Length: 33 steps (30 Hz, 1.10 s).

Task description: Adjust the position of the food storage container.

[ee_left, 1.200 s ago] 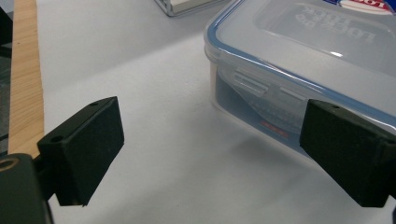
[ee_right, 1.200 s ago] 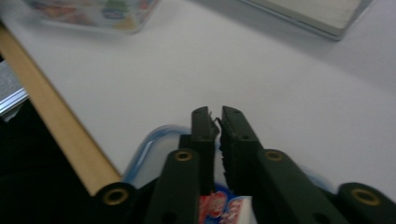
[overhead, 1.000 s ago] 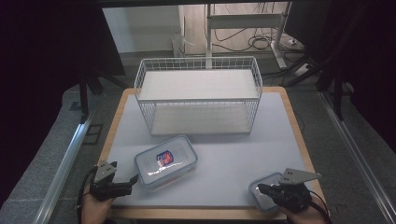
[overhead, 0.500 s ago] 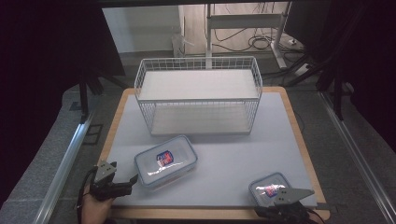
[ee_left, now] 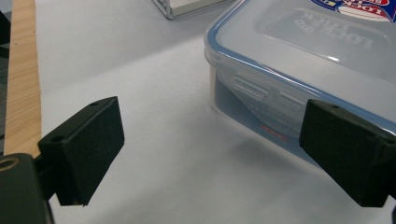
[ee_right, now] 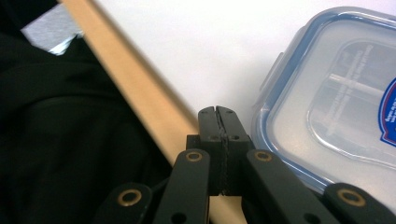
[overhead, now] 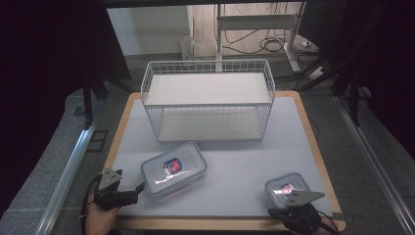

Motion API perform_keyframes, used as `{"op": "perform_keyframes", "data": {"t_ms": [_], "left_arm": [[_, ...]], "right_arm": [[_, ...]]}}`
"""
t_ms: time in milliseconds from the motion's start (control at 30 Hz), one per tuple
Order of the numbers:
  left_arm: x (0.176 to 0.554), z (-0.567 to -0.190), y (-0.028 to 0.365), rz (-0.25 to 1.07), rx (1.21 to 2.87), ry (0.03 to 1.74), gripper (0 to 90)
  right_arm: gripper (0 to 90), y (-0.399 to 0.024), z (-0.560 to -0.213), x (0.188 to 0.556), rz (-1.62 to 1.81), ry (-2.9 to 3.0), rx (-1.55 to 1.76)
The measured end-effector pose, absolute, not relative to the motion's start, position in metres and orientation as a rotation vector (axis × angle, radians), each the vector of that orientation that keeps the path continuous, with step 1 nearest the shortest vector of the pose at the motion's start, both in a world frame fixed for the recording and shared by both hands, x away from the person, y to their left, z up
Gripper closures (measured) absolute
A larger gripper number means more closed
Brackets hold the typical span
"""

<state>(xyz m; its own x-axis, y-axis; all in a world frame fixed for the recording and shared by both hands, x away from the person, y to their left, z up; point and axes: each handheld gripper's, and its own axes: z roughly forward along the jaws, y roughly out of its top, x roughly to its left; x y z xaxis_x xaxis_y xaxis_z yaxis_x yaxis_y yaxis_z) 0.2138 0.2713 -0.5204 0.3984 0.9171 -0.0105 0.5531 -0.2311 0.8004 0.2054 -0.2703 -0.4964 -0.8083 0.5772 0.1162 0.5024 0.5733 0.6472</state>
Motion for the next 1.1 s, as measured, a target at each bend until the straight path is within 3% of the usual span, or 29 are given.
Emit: {"op": "perform_keyframes", "data": {"t_ms": [267,467,600,633,667,833,967,1100], "left_arm": [[0.215,-0.522,0.273,0.598,1.898,1.278,6.5],[0.216,-0.52,0.274,0.528,1.869,1.316,5.0],[0.213,-0.517,0.272,0.522,1.876,1.311,12.4],[0.213,-0.516,0.27,0.523,1.887,1.307,17.8],[0.212,-0.514,0.269,0.51,1.892,1.298,33.9],[0.213,-0.513,0.266,0.478,1.92,1.286,70.5],[0.215,-0.513,0.264,0.445,1.919,1.279,81.6],[0.218,-0.515,0.267,0.39,1.887,1.283,85.9]], "right_arm": [[89.7,-0.283,-0.498,0.237,1.013,2.596,1.059],[89.6,-0.273,-0.492,0.239,1.042,2.59,1.026],[89.6,-0.265,-0.486,0.243,1.048,2.596,1.011],[89.6,-0.262,-0.483,0.246,1.061,2.6,1.004],[89.6,-0.256,-0.48,0.251,1.089,2.605,0.996],[89.4,-0.242,-0.477,0.263,1.114,2.612,0.977],[89.2,-0.225,-0.473,0.274,1.155,2.61,0.943],[89.5,-0.212,-0.474,0.286,1.185,2.6,0.982]]}}
